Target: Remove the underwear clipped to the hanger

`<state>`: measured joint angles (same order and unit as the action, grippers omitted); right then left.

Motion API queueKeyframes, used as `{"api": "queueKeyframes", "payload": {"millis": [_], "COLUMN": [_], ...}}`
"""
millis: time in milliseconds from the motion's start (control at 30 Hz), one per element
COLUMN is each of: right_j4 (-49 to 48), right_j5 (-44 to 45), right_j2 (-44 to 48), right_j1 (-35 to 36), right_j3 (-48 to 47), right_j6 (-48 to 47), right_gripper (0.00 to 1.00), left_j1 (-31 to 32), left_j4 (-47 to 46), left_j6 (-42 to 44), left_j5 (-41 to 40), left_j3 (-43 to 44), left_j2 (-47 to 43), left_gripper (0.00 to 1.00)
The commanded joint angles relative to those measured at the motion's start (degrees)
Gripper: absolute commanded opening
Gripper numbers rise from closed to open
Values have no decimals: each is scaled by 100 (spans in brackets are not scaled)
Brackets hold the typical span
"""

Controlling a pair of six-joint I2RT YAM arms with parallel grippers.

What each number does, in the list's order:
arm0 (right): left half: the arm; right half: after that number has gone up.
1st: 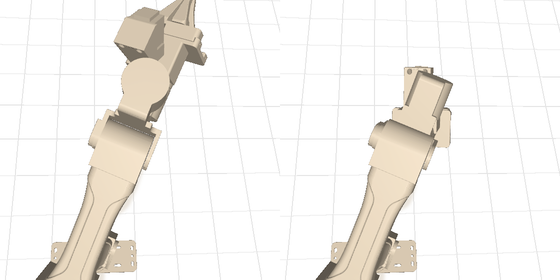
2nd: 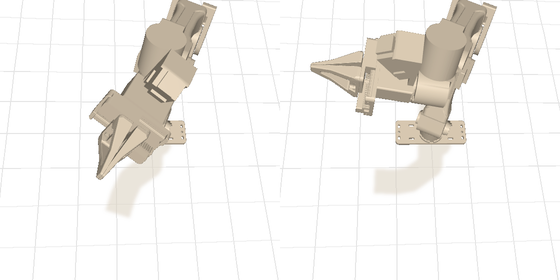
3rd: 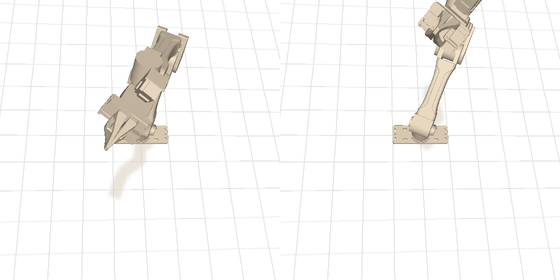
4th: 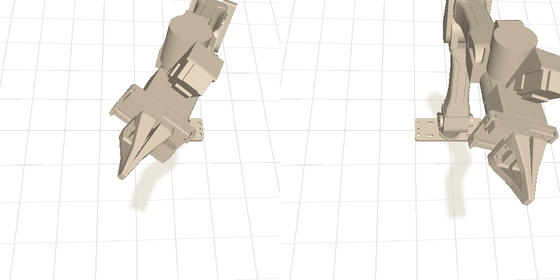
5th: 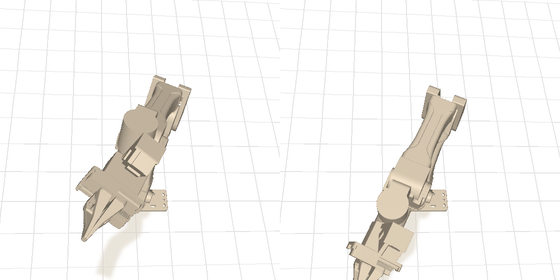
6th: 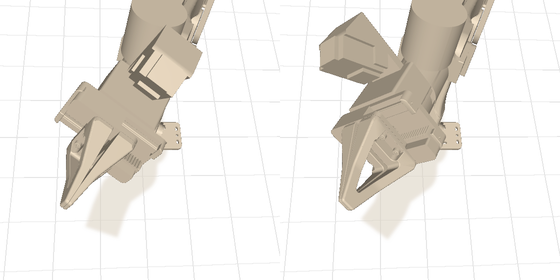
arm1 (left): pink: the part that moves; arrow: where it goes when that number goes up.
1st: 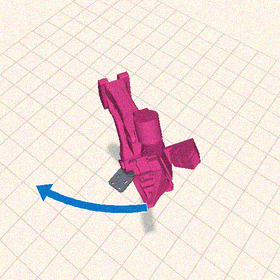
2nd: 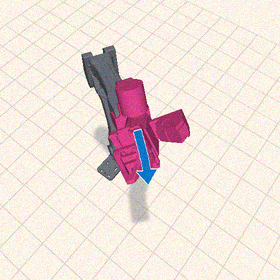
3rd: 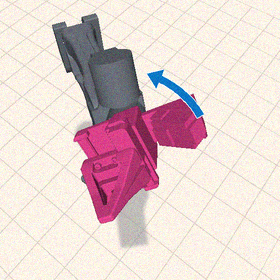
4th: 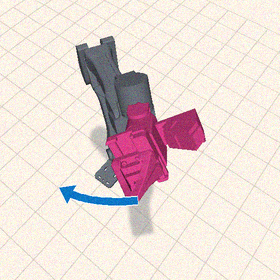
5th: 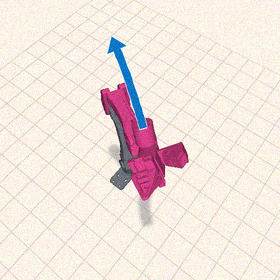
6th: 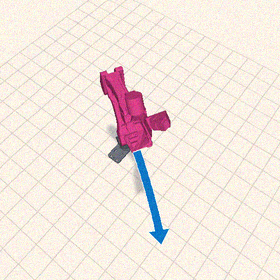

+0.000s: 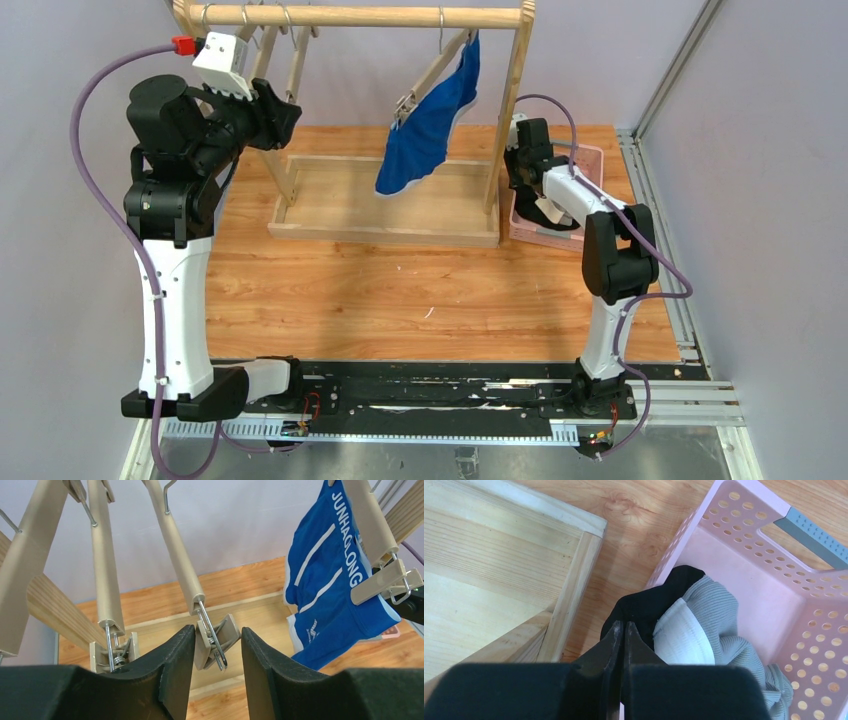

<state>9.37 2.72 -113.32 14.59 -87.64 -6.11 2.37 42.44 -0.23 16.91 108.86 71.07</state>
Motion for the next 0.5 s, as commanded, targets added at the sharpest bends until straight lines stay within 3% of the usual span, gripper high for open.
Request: {"api": "queueKeyframes", "payload": {"millis": [0,467], "right_j4": [197,-110], "right_j5": [165,290], "right_j2": [-75,1225], "right_j1": [73,-115], "right_j3": [-102,363], "right_j6": [-5,-6], "right_gripper": [1,1], "left_j1": [-35,-20], "left_j4": [-158,-121], "left_j6": [-31,62], "left_j5": [222,551], "left_j3": [-3,-232], "left_j2": [-131,-342], "left_gripper": [46,43]}}
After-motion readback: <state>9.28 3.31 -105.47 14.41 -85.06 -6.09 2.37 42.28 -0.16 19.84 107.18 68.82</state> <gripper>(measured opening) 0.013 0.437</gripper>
